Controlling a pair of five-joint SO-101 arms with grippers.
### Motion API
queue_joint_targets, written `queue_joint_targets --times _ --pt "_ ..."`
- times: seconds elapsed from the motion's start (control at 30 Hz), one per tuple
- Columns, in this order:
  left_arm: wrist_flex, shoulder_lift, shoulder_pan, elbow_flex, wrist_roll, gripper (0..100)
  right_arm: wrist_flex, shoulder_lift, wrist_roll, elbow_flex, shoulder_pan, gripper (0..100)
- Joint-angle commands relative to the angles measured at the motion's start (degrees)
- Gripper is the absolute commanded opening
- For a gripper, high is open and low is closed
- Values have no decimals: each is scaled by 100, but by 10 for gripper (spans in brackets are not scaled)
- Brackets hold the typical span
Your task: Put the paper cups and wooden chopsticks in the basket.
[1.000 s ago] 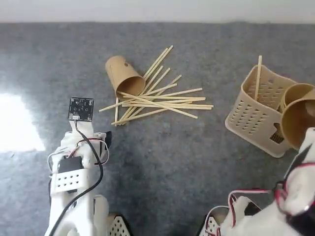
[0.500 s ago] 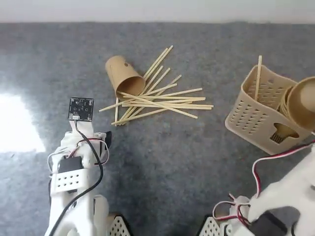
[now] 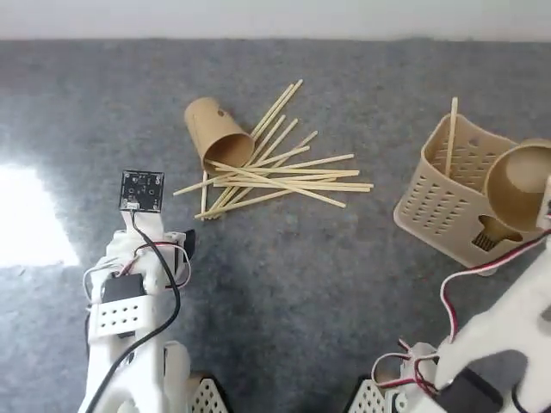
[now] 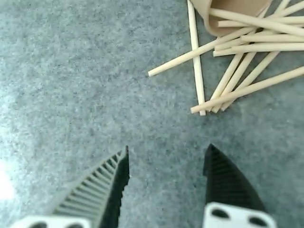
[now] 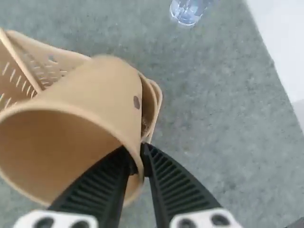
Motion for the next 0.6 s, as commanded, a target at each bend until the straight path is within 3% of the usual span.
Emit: queue_joint_targets --times 0.0,0.57 --pt "-141 -114 0 -13 44 246 251 -338 -70 185 13 6" --pt "-132 -114 0 -13 53 246 215 -980 -62 -88 400 6"
